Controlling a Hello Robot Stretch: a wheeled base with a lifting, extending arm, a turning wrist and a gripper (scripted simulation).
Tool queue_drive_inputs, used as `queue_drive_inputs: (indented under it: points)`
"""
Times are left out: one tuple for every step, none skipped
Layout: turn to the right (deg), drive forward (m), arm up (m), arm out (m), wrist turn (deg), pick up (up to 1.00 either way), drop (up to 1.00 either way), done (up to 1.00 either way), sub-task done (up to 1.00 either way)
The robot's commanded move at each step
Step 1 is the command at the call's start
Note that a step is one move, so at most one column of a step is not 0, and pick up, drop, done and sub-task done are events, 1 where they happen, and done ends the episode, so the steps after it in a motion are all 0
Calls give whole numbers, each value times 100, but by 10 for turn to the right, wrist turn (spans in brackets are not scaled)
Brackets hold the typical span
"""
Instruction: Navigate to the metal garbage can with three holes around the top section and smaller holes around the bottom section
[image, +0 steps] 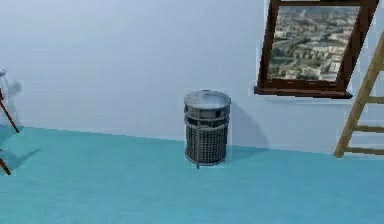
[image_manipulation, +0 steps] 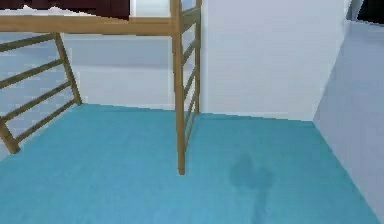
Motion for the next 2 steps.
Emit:
queue_drive_inputs:
  points:
    - [0, 80, 0, 0, 0, 0, 0, 0, 0]
    - [0, 0, 0, 0, 0, 0, 0, 100, 0]
